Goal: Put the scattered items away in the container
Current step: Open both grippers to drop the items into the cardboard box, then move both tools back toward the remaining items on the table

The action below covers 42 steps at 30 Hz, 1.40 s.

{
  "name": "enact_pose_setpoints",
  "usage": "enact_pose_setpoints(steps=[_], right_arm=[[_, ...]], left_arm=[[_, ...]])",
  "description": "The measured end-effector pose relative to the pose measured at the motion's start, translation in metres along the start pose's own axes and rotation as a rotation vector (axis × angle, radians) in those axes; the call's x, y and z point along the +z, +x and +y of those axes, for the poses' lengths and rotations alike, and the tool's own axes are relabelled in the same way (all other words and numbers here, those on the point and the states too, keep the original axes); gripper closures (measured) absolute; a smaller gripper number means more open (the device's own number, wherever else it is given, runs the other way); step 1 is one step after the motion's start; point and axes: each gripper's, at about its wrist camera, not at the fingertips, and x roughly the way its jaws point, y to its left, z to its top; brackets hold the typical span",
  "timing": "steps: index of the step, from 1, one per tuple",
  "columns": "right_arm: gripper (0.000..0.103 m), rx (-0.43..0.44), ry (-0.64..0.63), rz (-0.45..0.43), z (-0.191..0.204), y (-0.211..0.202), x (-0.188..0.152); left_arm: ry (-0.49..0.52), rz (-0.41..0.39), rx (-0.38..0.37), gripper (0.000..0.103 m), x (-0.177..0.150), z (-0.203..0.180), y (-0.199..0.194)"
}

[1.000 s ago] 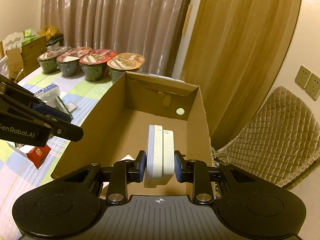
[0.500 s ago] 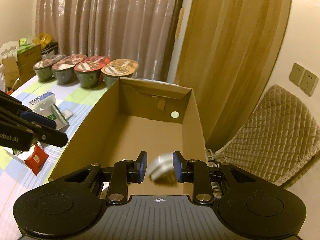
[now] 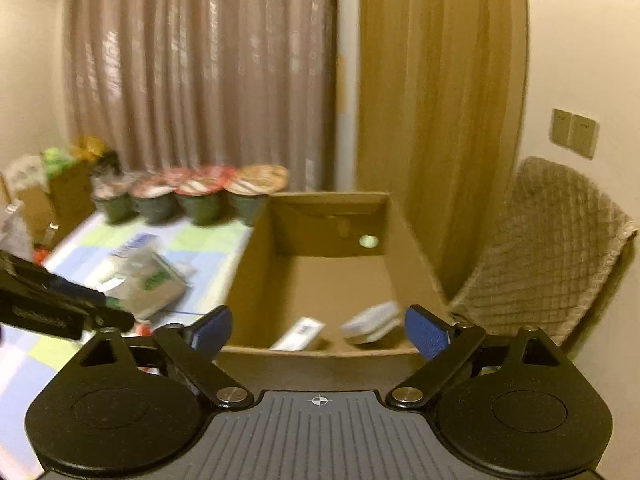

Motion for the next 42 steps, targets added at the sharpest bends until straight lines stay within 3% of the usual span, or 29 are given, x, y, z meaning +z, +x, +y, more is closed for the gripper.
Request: enact_pose_setpoints(steps=[4,8,13,16,22,30,42], right_arm=[[0.008,0.052,0.017,0.015,0.024,-0.014,-0.008],[0.008,0.109,-0.010,0.046,0.055,-0.020,-0.019],[0.008,0.169,-0.055,0.095,0.089,-0.020,-0.030],[0.008,0.194,-0.081,0.116,0.104,-0.016,-0.034],[0.008,0.223,-0.129,0.145,0.126,-0.005,-0.037],[0.008,0.242,-0.204,0.202,0.145,0.016,-0.044],[0.008,0.271,-0.270,0.232,0.165,0.074,-0.046]], left_arm=[[-0.061,0.023,0.053,0.051,-0.032,0.026,-0.024],[-0.133,0.039,0.107,0.042,-0.060,0.057,-0.043],[-0.160,0.042,0.157,0.037,-0.077,0.082,-0.061],[-0.157,0.039,0.181,0.029,-0.082,0.089,-0.069],[-0.167,0.023,0.181,0.018,-0.086,0.100,-0.078],[-0.157,0.049,0.156,0.018,-0.087,0.111,-0.066],[-0.106,0.068,0.099,0.018,-0.051,0.134,-0.015]])
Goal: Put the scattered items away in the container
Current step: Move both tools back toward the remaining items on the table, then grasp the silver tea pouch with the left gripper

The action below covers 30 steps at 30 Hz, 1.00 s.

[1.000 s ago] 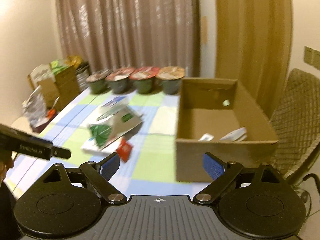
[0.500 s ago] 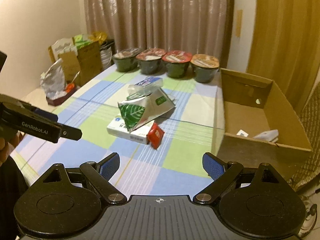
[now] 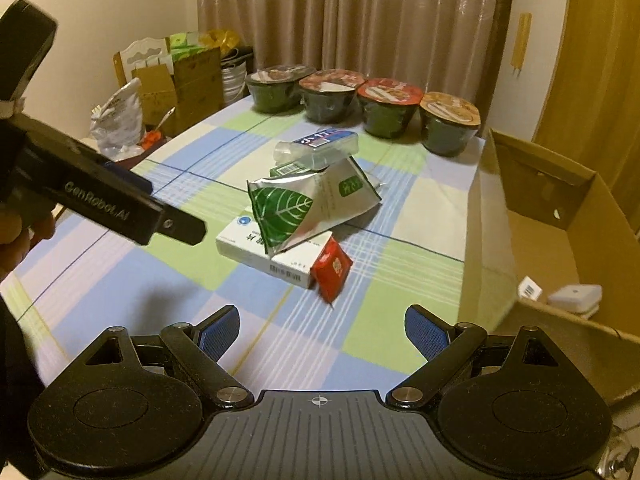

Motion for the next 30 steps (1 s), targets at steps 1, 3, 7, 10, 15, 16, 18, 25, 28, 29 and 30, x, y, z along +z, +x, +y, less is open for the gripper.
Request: enact_pose_setpoints(steps=[1,3,7,10,15,16,18,25,28,29,30], right_arm=[[0.008,0.002,-0.002,0.003,-0.001,0.005,0.001],[0.008,0.006,-0.009,0.009,-0.003,0.017,0.003],[0.008,0.009,-0.023,0.025,-0.007,0.040,0.006],[0.008,0.016,-0.022,0.040,-0.010,0.056,0.007],[0.009,0.030,-0.025,0.054,-0.013,0.078,0.009],[0.009,0.031,-0.026,0.056,-0.013,0.082,0.010],[0.009,0.033,-0.029,0.060,-0.015,0.088,0.011],[0.009,0.042,-0.046,0.072,-0.018,0.105,0.017],[0.009,0.044,-0.050,0.074,-0.018,0.110,0.019],[0.009,0.045,-0.052,0.075,-0.018,0.111,0.020],[0.009,0.047,-0.053,0.076,-0.018,0.113,0.021]], left_arm=[[-0.005,0.003,-0.011,0.018,0.004,0.002,0.007],[-0.006,0.007,-0.016,0.018,0.010,0.005,0.017],[-0.018,0.022,-0.032,0.027,0.022,0.012,0.041],[-0.058,0.039,-0.058,0.049,0.030,0.020,0.059],[-0.091,0.044,-0.077,0.058,0.039,0.031,0.080],[-0.095,0.048,-0.078,0.065,0.041,0.032,0.084],[-0.107,0.051,-0.085,0.073,0.042,0.035,0.089],[-0.167,0.050,-0.095,0.100,0.039,0.043,0.096],[-0.187,0.039,-0.111,0.103,0.037,0.045,0.089],[-0.187,0.036,-0.115,0.103,0.036,0.045,0.085],[-0.187,0.033,-0.119,0.103,0.034,0.045,0.081]])
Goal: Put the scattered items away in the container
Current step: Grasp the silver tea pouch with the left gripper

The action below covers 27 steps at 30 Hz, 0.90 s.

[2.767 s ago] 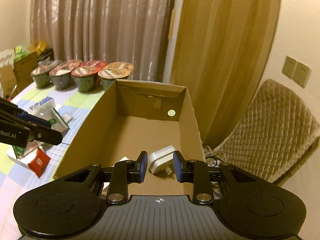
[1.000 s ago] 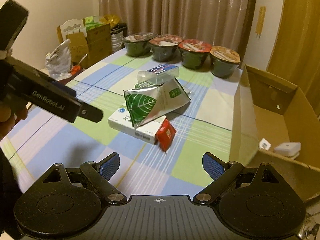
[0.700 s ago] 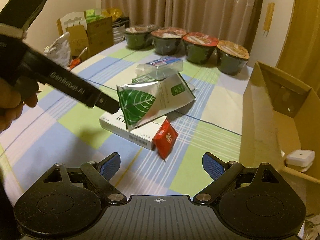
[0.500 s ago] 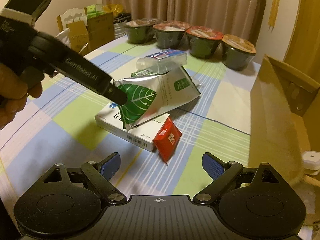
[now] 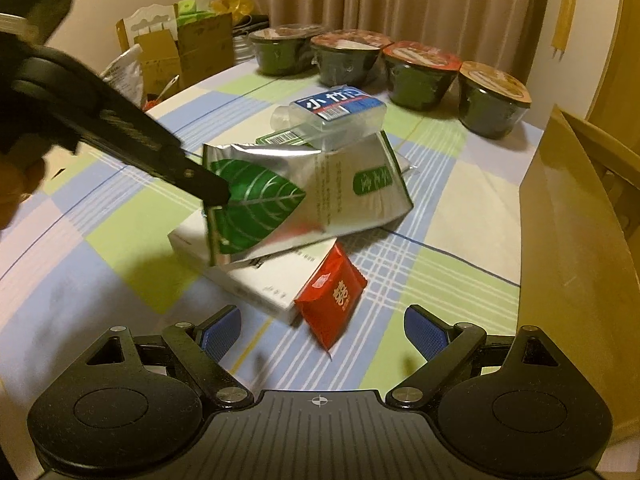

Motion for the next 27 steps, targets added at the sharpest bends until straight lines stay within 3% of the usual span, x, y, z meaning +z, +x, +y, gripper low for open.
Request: enact_pose_setpoints(steps=[8,10,15,17,21,25,27], right_arm=[[0.010,0.020,-0.009,0.022,0.004,0.011,0.002],[0.030,0.029,-0.023,0.038,0.006,0.016,0.003],[0.031,0.027,-0.055,0.047,0.008,0.028,0.005],[0.048,0.026,-0.059,0.051,0.007,0.032,0.007],[0.070,0.020,-0.054,0.054,0.003,0.033,0.007],[0.073,0.025,-0.064,0.062,0.001,0.025,0.003],[0.073,0.026,-0.054,0.070,-0.002,0.021,0.000]], left_arm=[[-0.062,-0.010,-0.008,0.103,-0.032,0.008,-0.034],[-0.090,-0.001,-0.006,0.103,-0.044,0.013,-0.041],[-0.160,0.025,-0.001,0.103,-0.067,0.027,-0.048],[-0.171,0.032,-0.007,0.103,-0.072,0.029,-0.049],[-0.142,0.042,0.009,0.101,-0.073,0.025,-0.054],[-0.055,0.029,0.078,0.077,-0.071,0.016,-0.063],[-0.014,0.016,0.103,0.072,-0.068,0.011,-0.068]])
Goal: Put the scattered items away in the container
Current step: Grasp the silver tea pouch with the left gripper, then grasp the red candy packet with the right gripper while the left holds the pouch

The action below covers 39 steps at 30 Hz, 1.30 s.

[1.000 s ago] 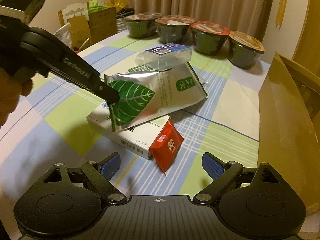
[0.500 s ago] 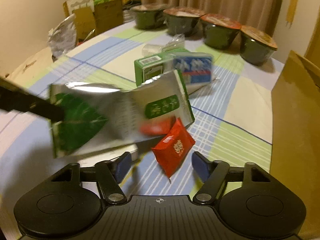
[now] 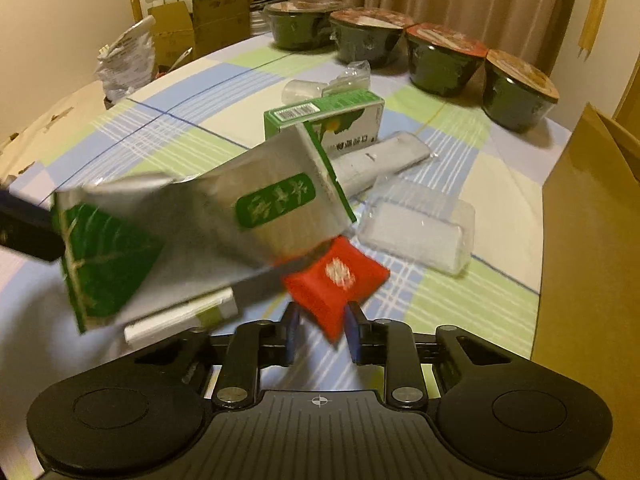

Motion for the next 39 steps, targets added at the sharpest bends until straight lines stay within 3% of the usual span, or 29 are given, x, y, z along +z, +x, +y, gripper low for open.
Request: enact_pose_setpoints(steps=[7,11,12,13,14,15,24,32,39], right_arm=[[0.072,0.000,0.070,-0.037,-0.006,-0.015,-0.005],[0.072,-0.003,-0.015,-0.034,-0.003,-0.009,0.003],[0.064,-0.003,-0.045,-0.032,-0.003,-0.007,0.005],[0.036,-0.002,-0.068,-0.032,-0.003,-0.005,0.007],[0.025,0.003,-0.086,-0.038,-0.005,-0.004,0.008],[0.022,0.017,-0.100,-0.044,-0.007,-0.003,0.010],[0.022,0.077,-0.220,0.038,-0.020,0.015,0.014],[0.022,0.092,-0.230,0.047,-0.019,0.023,0.015],[0.022,0.102,-0.265,0.043,-0.016,0.026,0.020]], left_arm=[[0.100,-0.050,0.024,0.056,0.020,-0.018,-0.009],[0.181,-0.070,0.038,0.049,0.031,-0.033,-0.009],[0.209,-0.071,0.036,0.046,0.033,-0.037,-0.008],[0.239,-0.070,0.032,0.038,0.035,-0.041,-0.005],[0.265,-0.068,0.028,0.036,0.037,-0.045,-0.002],[0.295,-0.063,0.023,0.036,0.038,-0.048,0.002],[0.498,0.001,-0.009,0.036,0.050,-0.067,0.051],[0.485,0.050,0.001,0.035,0.064,-0.048,0.074],[0.514,0.054,0.085,0.036,0.075,-0.027,0.074]])
